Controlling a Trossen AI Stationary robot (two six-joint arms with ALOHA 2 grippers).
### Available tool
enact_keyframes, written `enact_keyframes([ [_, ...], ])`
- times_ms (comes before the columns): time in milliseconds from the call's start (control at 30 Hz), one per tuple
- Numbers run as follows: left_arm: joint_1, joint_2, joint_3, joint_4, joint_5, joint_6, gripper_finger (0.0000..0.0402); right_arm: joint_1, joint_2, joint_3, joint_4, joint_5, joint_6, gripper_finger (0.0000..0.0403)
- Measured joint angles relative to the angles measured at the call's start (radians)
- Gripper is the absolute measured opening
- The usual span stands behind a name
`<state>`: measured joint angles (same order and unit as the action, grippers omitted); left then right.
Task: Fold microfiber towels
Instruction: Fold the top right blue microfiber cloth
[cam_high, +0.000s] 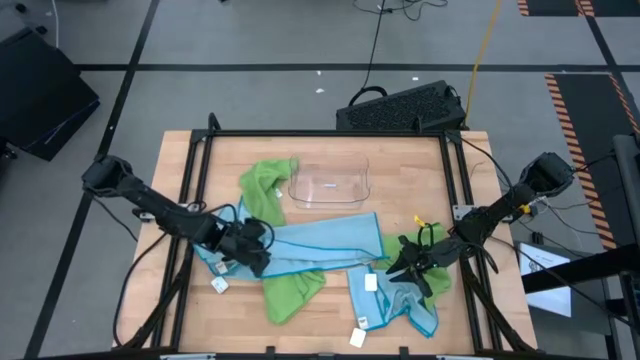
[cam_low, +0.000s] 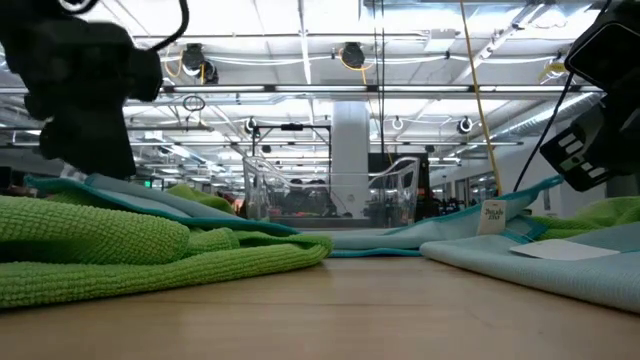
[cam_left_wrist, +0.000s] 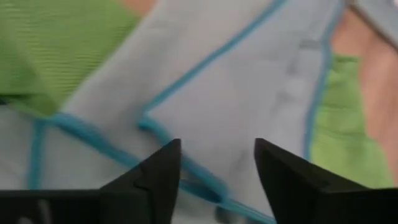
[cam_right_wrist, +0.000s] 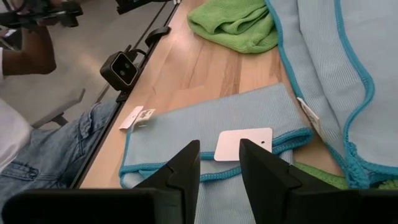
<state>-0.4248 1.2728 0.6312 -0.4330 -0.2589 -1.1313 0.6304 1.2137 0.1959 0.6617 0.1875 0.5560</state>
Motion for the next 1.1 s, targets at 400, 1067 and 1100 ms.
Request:
enact_keyframes([
  [400, 0.064, 0.0, 0.0, -0.017, 0.077, -0.067, 0.0311, 0.0, 0.0, 0.0, 0.0, 0.0, 0.0, 0.0107],
  [1067, -0.052, 0.0, 0.0, 0.158, 0.181, 0.087, 0.0212, 0.0, 0.0, 0.0, 0.0, 0.0, -0.003, 0.0107],
  [1100, -0.065, 0.0, 0.0, 0.158, 0.182, 0.09, 0.0209, 0.0, 0.0, 0.0, 0.0, 0.0, -0.003, 0.0107],
])
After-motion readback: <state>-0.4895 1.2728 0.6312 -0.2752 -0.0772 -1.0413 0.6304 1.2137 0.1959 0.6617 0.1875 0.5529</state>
